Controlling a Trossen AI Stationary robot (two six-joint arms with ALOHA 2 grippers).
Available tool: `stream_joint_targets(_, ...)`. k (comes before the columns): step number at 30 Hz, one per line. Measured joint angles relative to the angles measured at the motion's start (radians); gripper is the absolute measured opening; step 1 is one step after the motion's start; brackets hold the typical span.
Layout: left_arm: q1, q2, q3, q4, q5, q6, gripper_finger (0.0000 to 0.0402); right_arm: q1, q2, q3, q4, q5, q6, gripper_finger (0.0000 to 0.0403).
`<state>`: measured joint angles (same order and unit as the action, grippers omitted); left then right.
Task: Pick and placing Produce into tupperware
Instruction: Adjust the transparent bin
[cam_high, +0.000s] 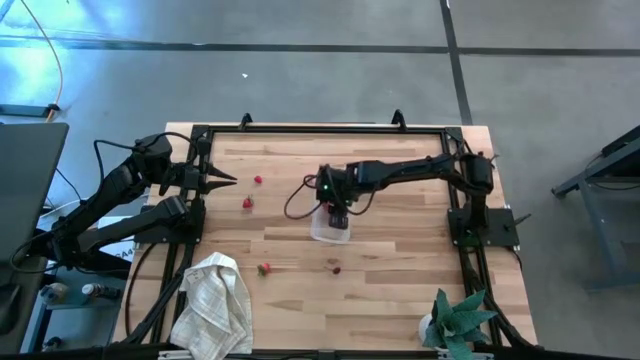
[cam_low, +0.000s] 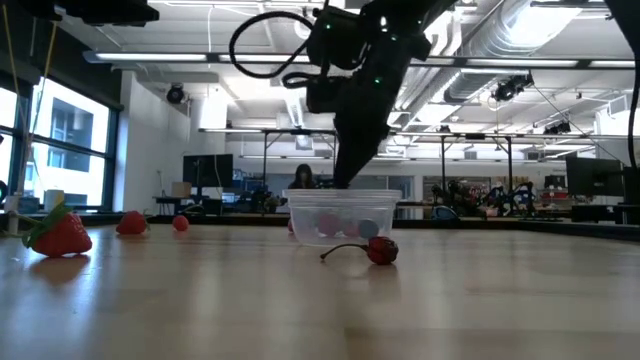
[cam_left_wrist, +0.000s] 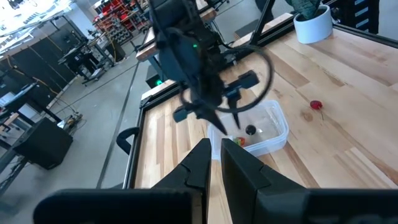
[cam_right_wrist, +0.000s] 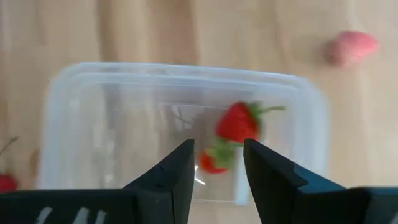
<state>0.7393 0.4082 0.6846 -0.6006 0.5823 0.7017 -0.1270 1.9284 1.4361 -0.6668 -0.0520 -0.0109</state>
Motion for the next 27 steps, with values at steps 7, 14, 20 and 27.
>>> stream_joint_targets(7, 0.0, 0.0, 0.0, 0.0, 0.0, 0.0, 0.0028, -0.071, 0.0, 0.001, -0.004, 0.0, 0.007, 0.013)
stream_joint_targets(14, 0.0, 0.0, 0.0, 0.0, 0.0, 0.0, 0.0028, -0.103, 0.0, 0.001, -0.004, -0.077, -0.015, 0.0127)
stream_joint_targets(20, 0.0, 0.0, 0.0, 0.0, 0.0, 0.0, 0.0028, -0.123, 0.0, 0.001, -0.014, -0.079, -0.024, 0.0116)
stream_joint_targets(27, 0.0, 0.0, 0.0, 0.0, 0.0, 0.0, 0.0028, -0.145, 0.0, 0.001, -0.029, -0.07, -0.021, 0.0112)
